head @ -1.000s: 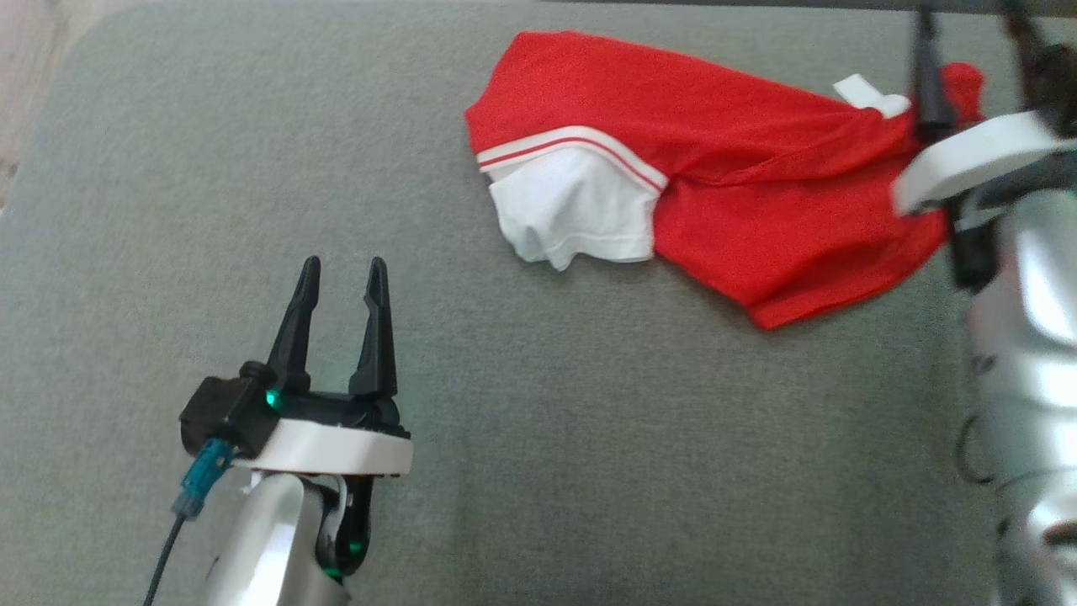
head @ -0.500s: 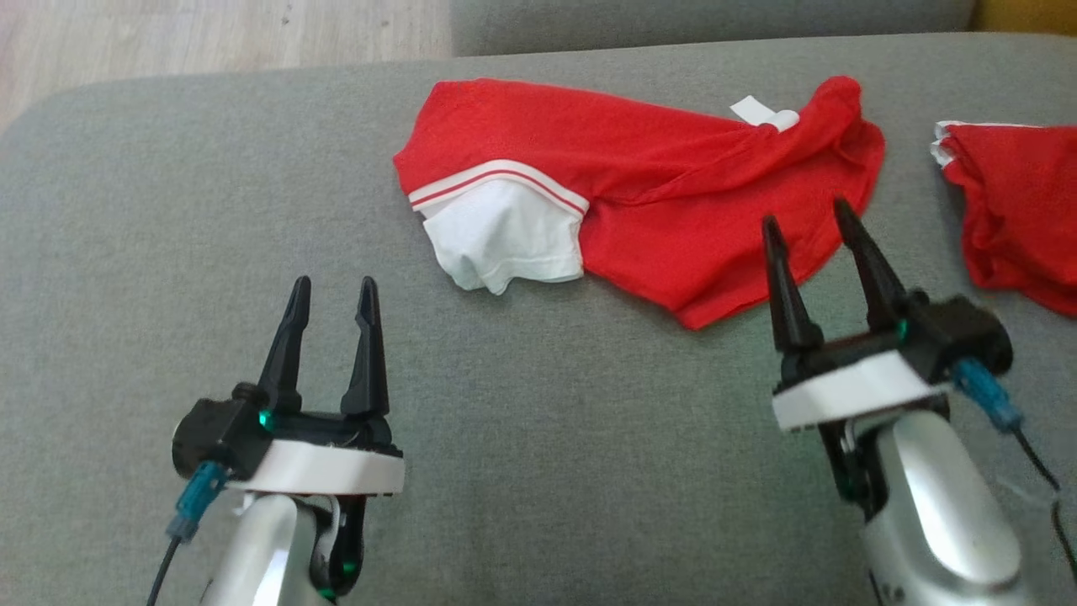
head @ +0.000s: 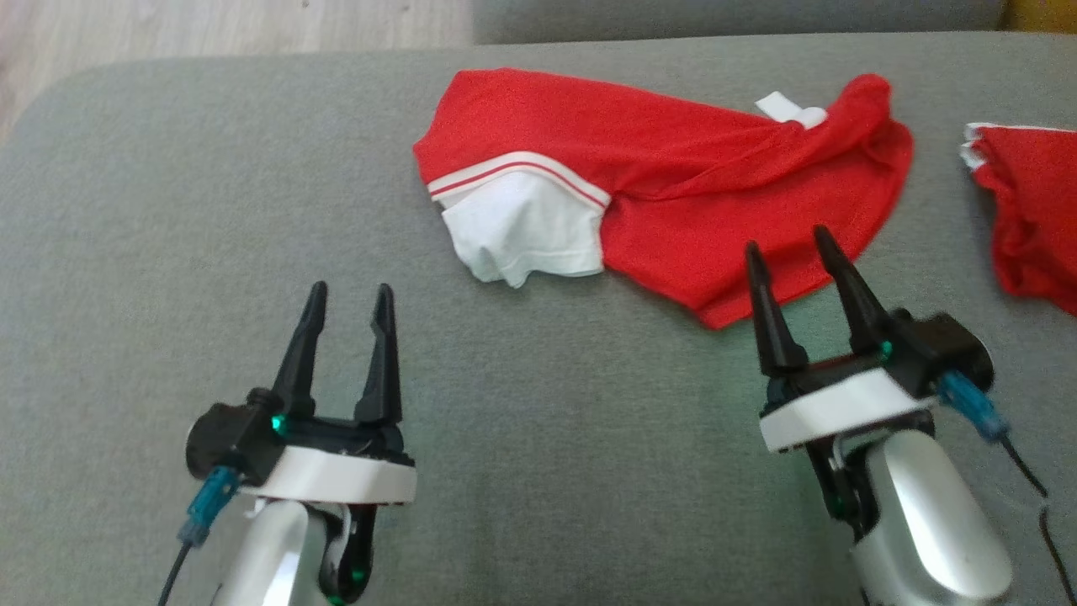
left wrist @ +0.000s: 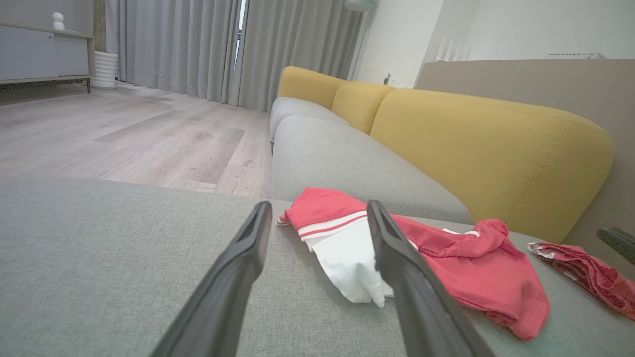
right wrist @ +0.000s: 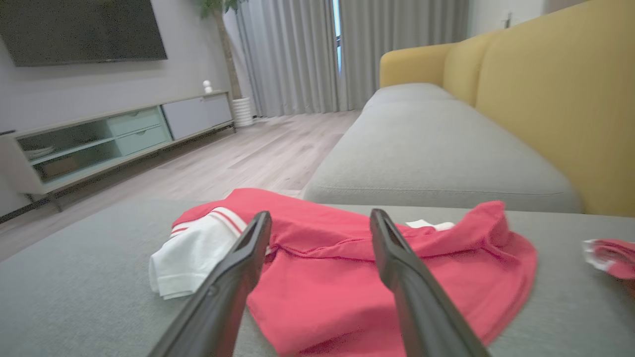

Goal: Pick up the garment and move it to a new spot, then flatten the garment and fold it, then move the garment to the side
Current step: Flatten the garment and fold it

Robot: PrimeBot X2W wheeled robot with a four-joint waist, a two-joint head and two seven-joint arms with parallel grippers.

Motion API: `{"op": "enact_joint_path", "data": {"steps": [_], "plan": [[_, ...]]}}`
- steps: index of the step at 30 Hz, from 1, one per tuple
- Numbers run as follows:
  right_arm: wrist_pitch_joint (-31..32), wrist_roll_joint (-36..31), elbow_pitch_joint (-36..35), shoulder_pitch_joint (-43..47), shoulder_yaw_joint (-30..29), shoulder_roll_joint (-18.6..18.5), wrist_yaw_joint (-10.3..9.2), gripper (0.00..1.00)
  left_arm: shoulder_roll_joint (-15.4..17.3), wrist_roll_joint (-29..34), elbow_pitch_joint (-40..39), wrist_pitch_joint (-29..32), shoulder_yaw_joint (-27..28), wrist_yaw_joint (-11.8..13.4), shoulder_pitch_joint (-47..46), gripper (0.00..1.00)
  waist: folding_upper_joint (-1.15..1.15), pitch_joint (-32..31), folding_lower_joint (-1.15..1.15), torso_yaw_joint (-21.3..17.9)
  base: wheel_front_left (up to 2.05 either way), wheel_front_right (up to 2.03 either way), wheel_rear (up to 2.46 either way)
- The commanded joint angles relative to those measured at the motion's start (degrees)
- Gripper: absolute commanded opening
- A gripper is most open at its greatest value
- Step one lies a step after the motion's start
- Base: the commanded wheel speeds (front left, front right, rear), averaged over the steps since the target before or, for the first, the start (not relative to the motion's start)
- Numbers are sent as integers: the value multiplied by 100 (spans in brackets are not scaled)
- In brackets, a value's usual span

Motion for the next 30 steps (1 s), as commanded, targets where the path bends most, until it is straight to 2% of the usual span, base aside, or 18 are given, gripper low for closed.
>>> {"op": "enact_joint_path", "data": {"steps": [1, 8, 15, 21, 27, 28, 29, 30], "plan": [[147, 32, -79, -338, 180, 65, -5, 100, 38, -2, -181, -46, 103, -24, -231, 100, 0, 129, 0, 159, 0, 0, 0], [691, 285, 717, -1000, 678, 65, -5, 100, 38, -87, -100, -46, -65, -11, -334, 100, 0, 408, 0, 554, 0, 0, 0], [759, 166, 1807, -1721, 1409, 65, -5, 100, 38, -186, -43, -46, -223, 11, -459, 100, 0, 557, 0, 923, 0, 0, 0], [789, -313, 2873, -2193, 1476, 65, -5, 100, 38, -299, -43, -46, -339, 68, -486, 100, 0, 618, 0, 1170, 0, 0, 0], [659, -546, 3435, -2456, 1440, 65, -5, 100, 38, -322, -40, -46, -348, 91, -471, 100, 0, 673, 0, 1251, 0, 0, 0], [637, -550, 3511, -2495, 1468, 65, -5, 73, 38, -323, -40, -46, -350, 96, -469, 100, 0, 678, 0, 1251, 0, 0, 0], [587, -569, 3565, -2536, 1507, 65, -5, 0, 38, -324, -39, -46, -348, 102, -466, 100, 0, 679, 0, 1244, 0, 0, 0], [520, -554, 3597, -2570, 1532, 65, -5, 0, 38, -324, -35, -46, -343, 108, -461, 100, 0, 671, 0, 1227, 0, 0, 0]]}}
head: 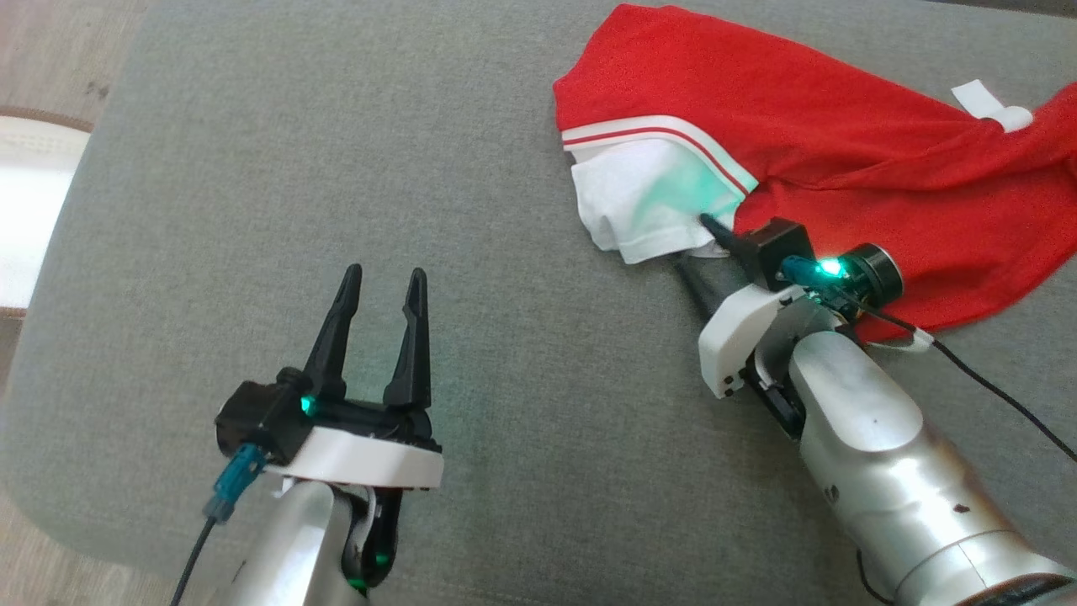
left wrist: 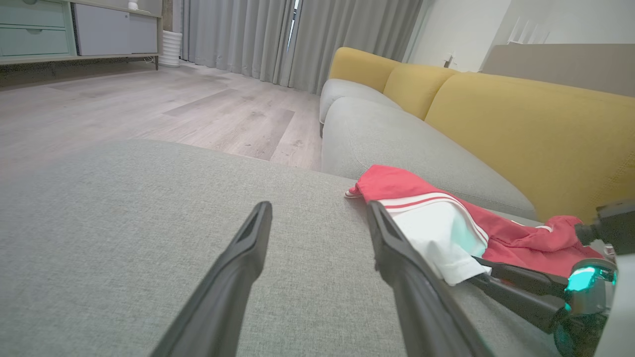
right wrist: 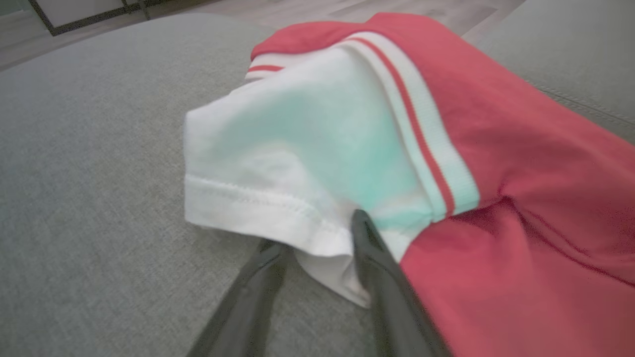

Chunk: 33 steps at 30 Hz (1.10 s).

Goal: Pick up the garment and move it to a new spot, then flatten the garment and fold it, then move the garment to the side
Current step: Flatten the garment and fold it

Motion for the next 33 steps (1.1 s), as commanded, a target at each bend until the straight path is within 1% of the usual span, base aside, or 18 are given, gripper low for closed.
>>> {"op": "enact_joint_path", "data": {"steps": [1, 6, 12, 15, 18, 19, 21, 25, 27, 29, 30, 31, 33], "plan": [[-102, 19, -100, -73, 119, 85, -4, 0, 39, -17, -156, -46, 142, 25, -163, 100, 0, -20, -1, -33, 0, 0, 0], [-433, 286, -318, -129, 328, 85, -4, 0, 39, 25, -99, -46, 194, 19, -147, 100, 0, -163, -1, -227, 0, 0, 0], [-573, 540, -1021, -155, 521, 85, -4, 0, 39, 26, -83, -46, 221, 5, -72, 100, 0, -377, -1, -464, 0, 0, 0], [-459, 607, -1418, -284, 433, 85, -4, 0, 39, 21, -74, -46, 214, 5, -27, 100, 0, -451, -1, -515, 0, 0, 0], [-154, 621, -1734, -560, 200, 78, -4, 0, 39, -2, -96, -46, 201, 6, -21, 100, 0, -444, -1, -496, 0, 0, 0], [-28, 642, -1809, -680, 107, 48, -4, 0, 39, -10, -104, -46, 182, 3, -30, 100, 0, -419, -1, -465, 0, 0, 0], [238, 653, -1890, -968, -72, -125, -4, 0, 39, -42, -121, -46, 111, -4, -71, 100, 0, -342, -1, -358, 0, 0, 0], [645, 768, -1689, -1645, -488, -525, -4, 0, 39, -157, -122, -46, -50, 2, -154, 100, 0, -181, -1, -63, 0, 0, 0], [799, 796, -1330, -2080, -813, -662, -4, 0, 39, -196, -114, -46, -81, 17, -185, 100, 0, -68, -1, 58, 0, 0, 0], [882, 610, -809, -2530, -1113, -817, -4, 0, 39, -233, -87, -46, -130, 20, -213, 100, 0, 18, -1, 182, 0, 0, 0], [808, 447, -566, -2742, -1245, -911, -4, 86, 39, -258, -78, -46, -165, 18, -230, 100, 0, 54, -1, 246, 0, 0, 0], [758, 298, -289, -2919, -1427, -986, -4, 100, 39, -281, -77, -46, -199, 16, -246, 100, 0, 74, -1, 298, 0, 0, 0], [693, -14, 214, -3197, -1774, -1069, -4, 100, 39, -315, -79, -46, -240, 23, -264, 100, 0, 94, -1, 355, 0, 0, 0]]}}
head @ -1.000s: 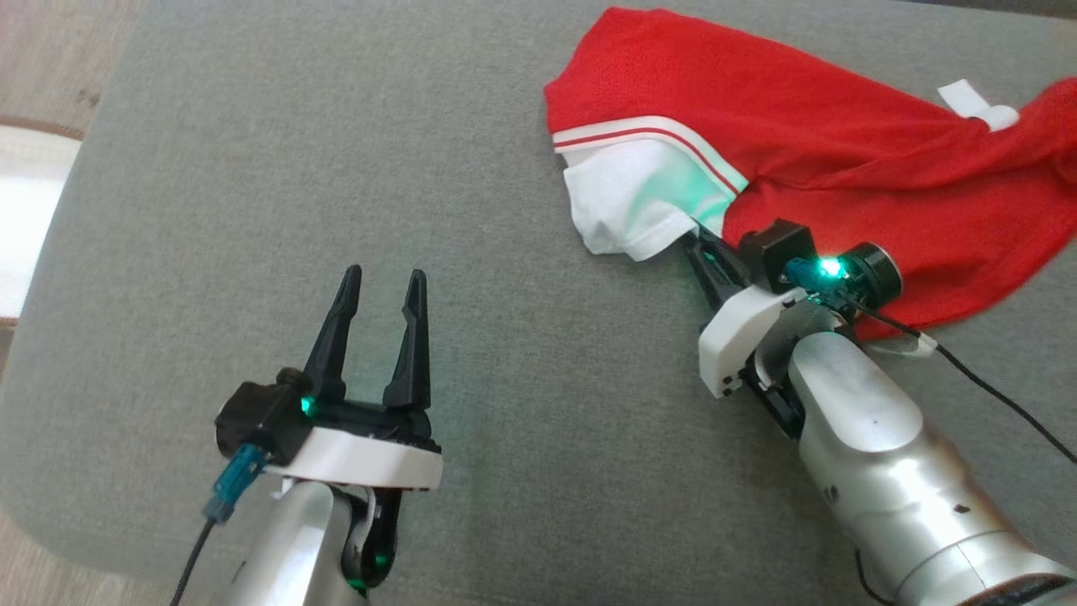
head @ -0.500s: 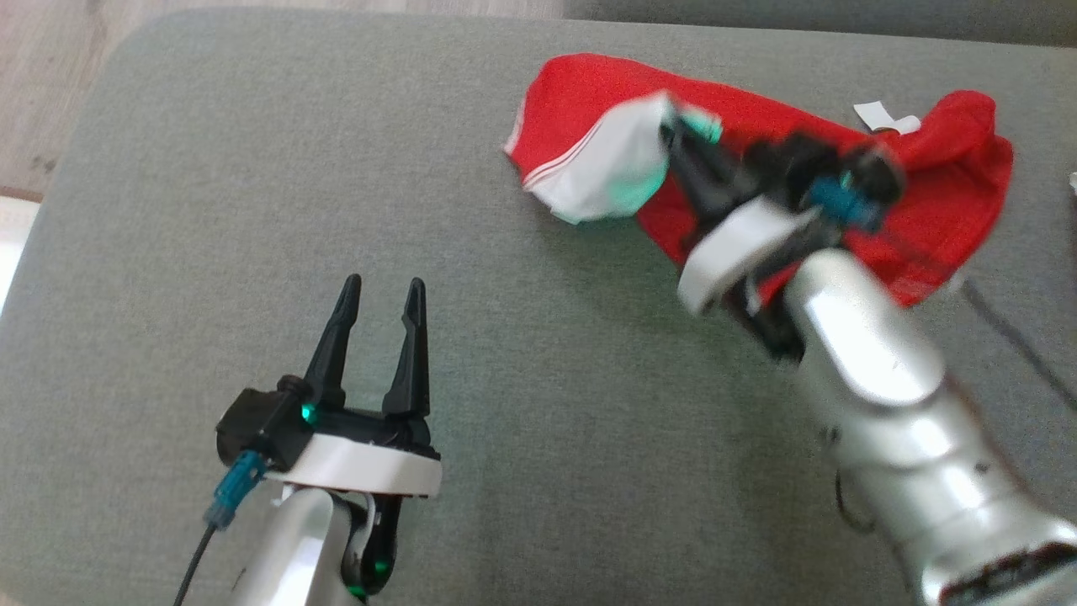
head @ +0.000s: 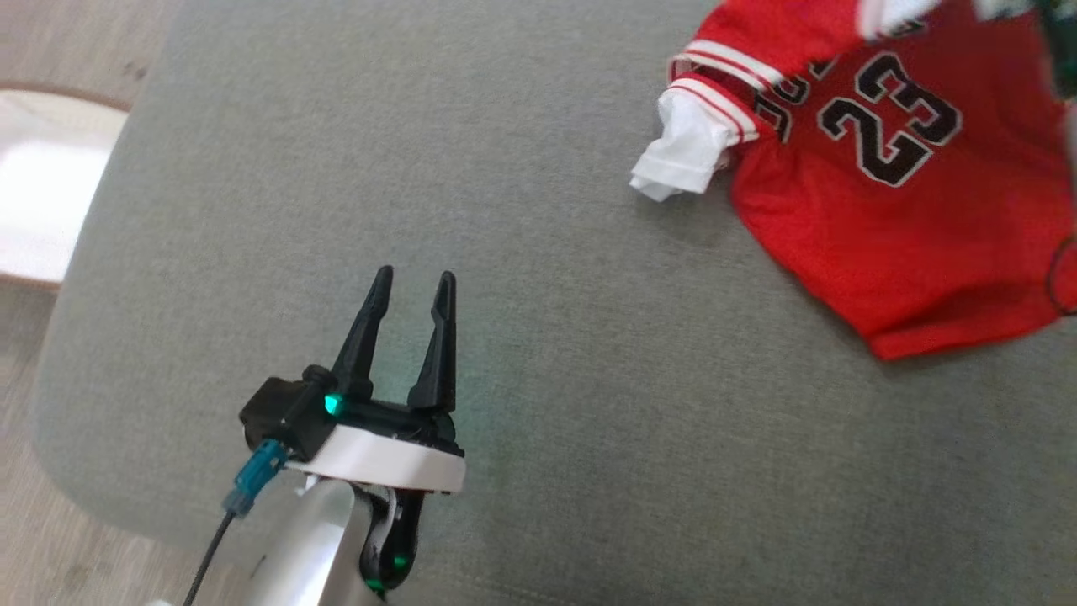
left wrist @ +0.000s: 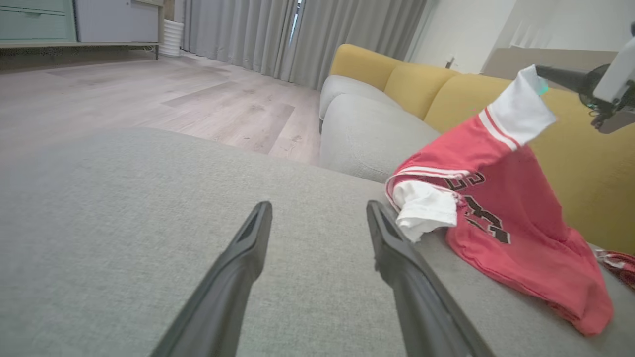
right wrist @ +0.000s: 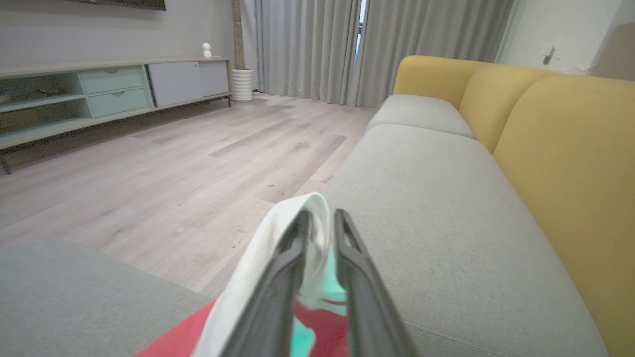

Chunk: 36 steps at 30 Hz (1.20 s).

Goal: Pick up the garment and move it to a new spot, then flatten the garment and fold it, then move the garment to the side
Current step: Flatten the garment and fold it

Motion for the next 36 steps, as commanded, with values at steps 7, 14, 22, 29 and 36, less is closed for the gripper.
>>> {"op": "enact_joint_path", "data": {"steps": [7, 14, 22, 29, 36], "plan": [[-357, -977, 833, -514, -574, 269, -5, 100, 47, 16, -141, -46, 298, 68, -212, 100, 0, 78, -1, -71, 0, 0, 0], [-1113, -1030, 1105, -331, -494, 671, -5, 100, 47, 163, -203, -46, 540, 36, -235, 100, 0, -98, -1, -657, 0, 0, 0], [-1586, -281, 90, 1084, -95, 1089, -5, 100, 47, 386, -358, -46, 987, -5, -37, 100, 0, -527, -1, -1454, 0, 0, 0], [-1591, 256, -2059, 3378, 25, 1189, -5, 100, 47, 494, -457, -46, 1157, -38, 157, 100, 0, -762, -1, -1815, 0, 0, 0], [-1592, 904, -3389, 5133, 81, 1193, -5, 100, 47, 565, -522, -46, 1174, -81, 321, 100, 0, -865, -1, -1970, 0, 0, 0]]}}
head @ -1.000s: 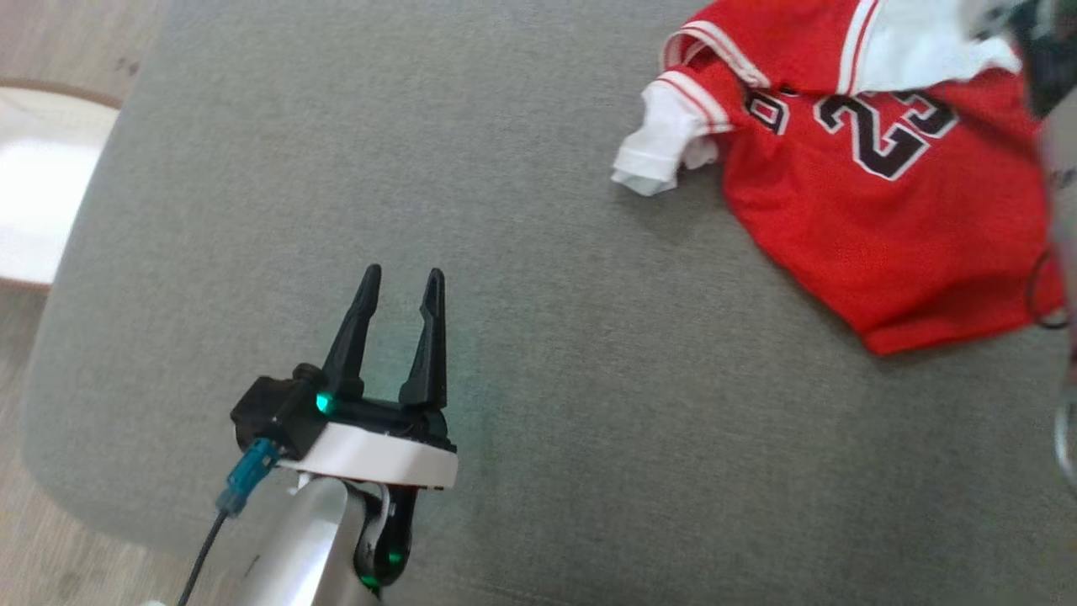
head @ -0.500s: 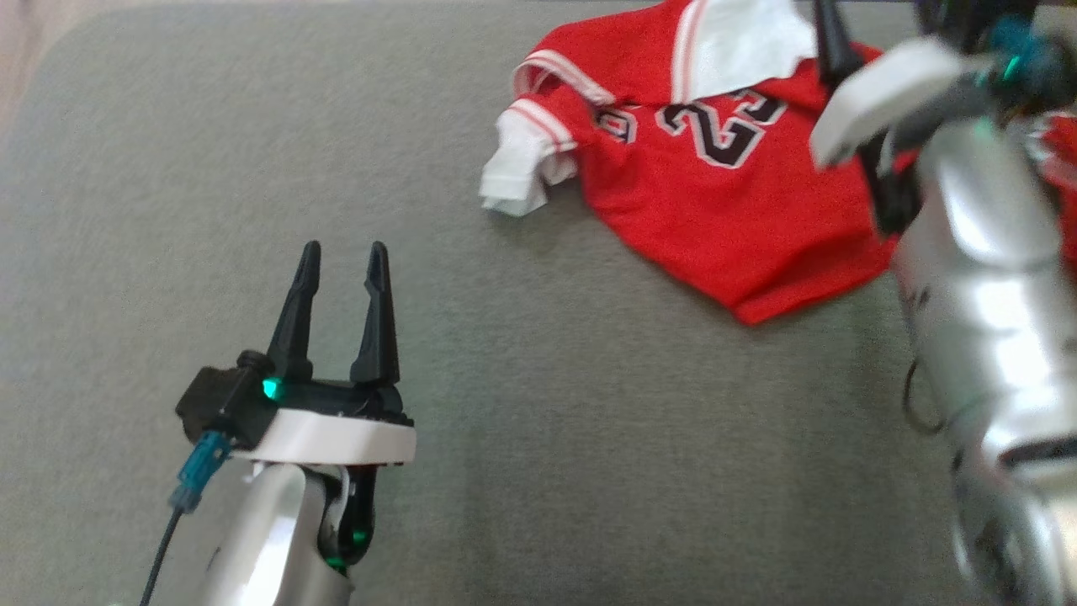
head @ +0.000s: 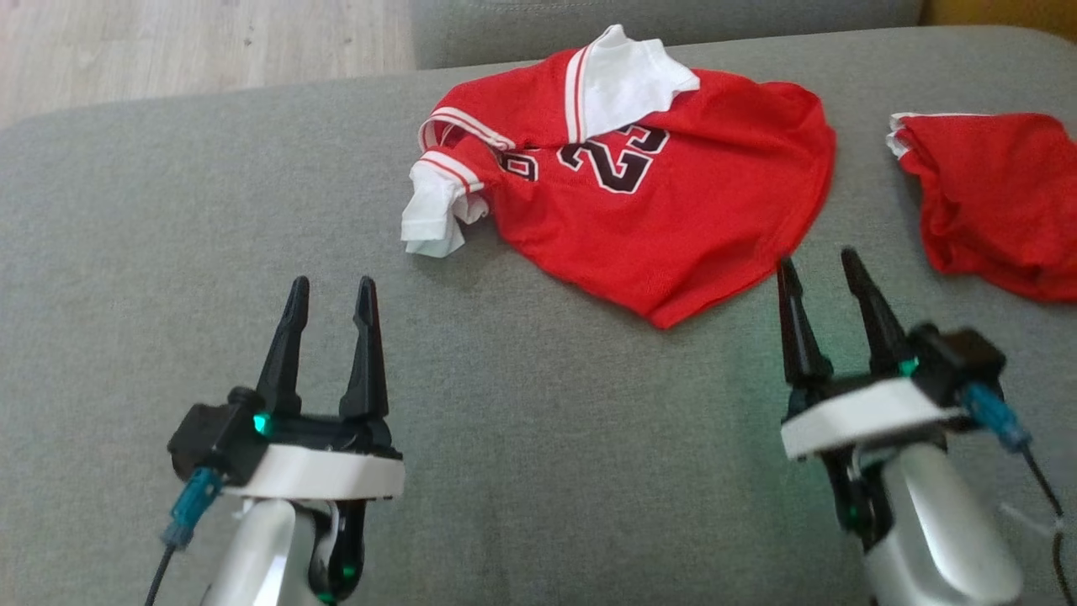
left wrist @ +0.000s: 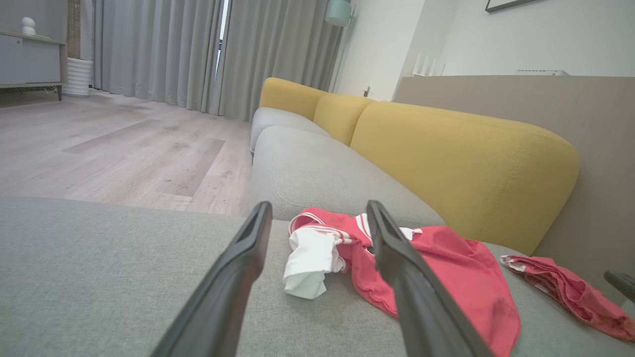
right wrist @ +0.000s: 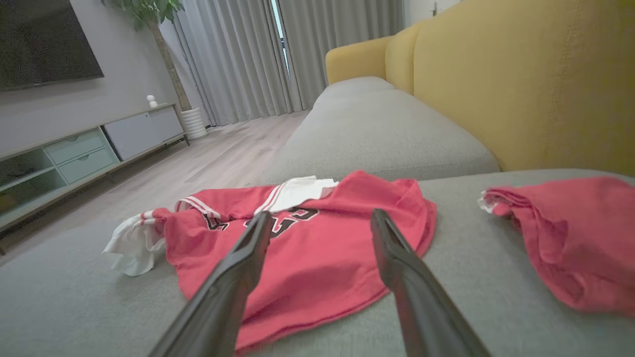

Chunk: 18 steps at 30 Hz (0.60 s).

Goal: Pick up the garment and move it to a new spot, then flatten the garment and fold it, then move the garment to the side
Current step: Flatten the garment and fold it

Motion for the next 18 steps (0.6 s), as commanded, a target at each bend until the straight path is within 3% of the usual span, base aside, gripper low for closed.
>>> {"op": "enact_joint_path", "data": {"steps": [1, 6, 18], "plan": [[-61, 50, -308, -60, 110, 75, -5, 100, 43, 75, -207, -46, 195, -29, -51, 100, 0, -20, 1, -24, 0, 0, 0], [-62, 17, -496, 297, 186, 75, -5, 100, 43, 94, -202, -46, 177, -56, -14, 100, 0, -32, 1, -18, 0, 0, 0], [-10, -76, -448, 186, 64, 76, -5, 100, 43, 98, -196, -46, 152, -82, -8, 100, 0, -9, 1, 115, 0, 0, 0]]}}
